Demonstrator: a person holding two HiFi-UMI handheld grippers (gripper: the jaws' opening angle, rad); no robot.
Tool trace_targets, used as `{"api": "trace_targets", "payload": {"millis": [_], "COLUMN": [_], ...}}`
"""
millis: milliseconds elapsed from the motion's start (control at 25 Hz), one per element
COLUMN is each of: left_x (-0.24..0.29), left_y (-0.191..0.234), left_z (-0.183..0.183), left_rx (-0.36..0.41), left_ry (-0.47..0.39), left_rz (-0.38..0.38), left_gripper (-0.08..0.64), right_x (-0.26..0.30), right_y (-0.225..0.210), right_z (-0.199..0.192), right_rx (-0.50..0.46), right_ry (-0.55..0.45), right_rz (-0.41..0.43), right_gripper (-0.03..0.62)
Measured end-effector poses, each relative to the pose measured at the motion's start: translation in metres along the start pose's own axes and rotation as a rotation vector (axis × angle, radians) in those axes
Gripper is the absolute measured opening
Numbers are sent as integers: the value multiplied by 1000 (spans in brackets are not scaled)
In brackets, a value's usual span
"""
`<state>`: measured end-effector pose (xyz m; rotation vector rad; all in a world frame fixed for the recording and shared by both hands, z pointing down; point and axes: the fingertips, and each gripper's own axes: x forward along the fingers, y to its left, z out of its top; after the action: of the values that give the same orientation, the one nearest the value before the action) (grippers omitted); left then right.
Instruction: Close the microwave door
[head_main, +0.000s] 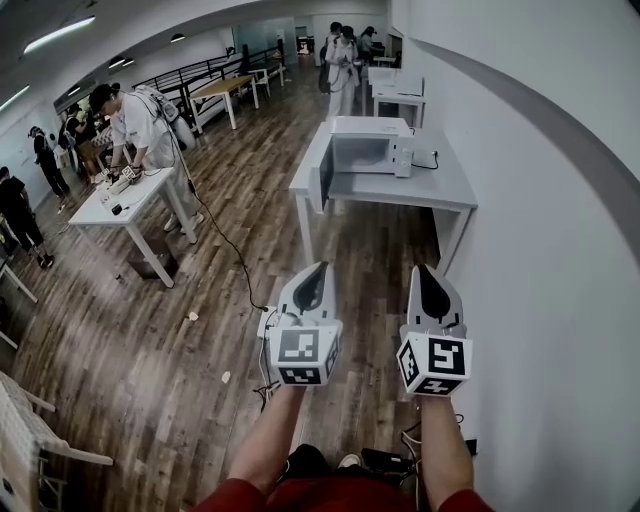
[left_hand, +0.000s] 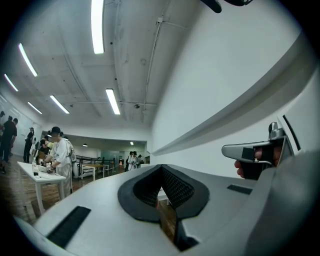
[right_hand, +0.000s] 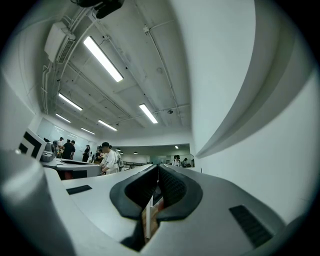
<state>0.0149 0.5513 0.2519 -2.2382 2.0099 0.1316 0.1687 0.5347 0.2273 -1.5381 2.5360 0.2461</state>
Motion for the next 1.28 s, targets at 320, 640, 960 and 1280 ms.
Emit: {"api": "trace_targets", "payload": {"millis": [320,640,960,1280], "left_x": [34,79,126,163], "left_y": [13,56,127,191], "left_z": [-13,-25,-33,-42], "left_rx": [-11,-18,-24,-14], "left_ry": [1,-3,-8,-8], "left_rz": [11,1,9,8], "left_gripper": [26,26,26,26], "right_x": [34,95,173,238], "right_y": [-10,1,34,68], "right_z": [-16,-32,-44,-53], "right_rx": [5,-8,-15,-35], "right_ry": [7,12,6,-5], "right_rz": [5,3,12,18], "right_gripper": [28,26,27,26]}}
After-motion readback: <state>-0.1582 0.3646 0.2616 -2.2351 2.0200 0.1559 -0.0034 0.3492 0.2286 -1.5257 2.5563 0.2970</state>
